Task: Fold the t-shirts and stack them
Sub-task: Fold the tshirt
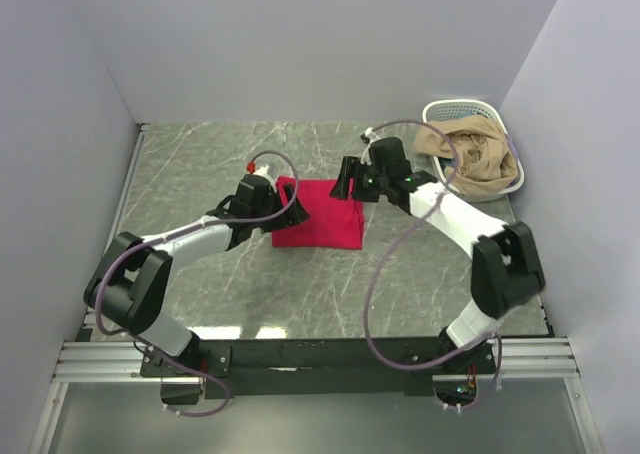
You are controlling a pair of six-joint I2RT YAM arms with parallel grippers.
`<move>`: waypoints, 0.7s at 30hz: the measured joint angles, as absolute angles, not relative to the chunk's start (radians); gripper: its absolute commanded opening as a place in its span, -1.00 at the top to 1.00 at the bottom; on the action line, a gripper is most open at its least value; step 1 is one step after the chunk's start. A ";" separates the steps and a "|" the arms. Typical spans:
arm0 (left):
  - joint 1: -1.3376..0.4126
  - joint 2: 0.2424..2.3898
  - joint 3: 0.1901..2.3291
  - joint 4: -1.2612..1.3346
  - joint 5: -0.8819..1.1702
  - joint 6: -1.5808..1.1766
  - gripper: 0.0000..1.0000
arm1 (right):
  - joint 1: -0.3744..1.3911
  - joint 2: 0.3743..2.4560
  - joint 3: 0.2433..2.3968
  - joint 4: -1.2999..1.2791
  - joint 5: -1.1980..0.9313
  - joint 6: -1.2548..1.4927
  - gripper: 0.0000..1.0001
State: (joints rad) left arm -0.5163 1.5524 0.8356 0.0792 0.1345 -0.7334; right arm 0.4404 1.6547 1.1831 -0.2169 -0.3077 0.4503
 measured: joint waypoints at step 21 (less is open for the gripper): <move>-0.626 1.288 1.207 -0.336 -0.394 -0.608 -0.99 | 0.547 1.139 1.163 -0.474 0.341 0.300 -0.99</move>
State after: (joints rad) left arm -0.6258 1.2881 1.2068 -0.3359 -0.3943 -0.6079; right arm 0.5472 1.1393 1.1625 -0.4740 0.3408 0.3004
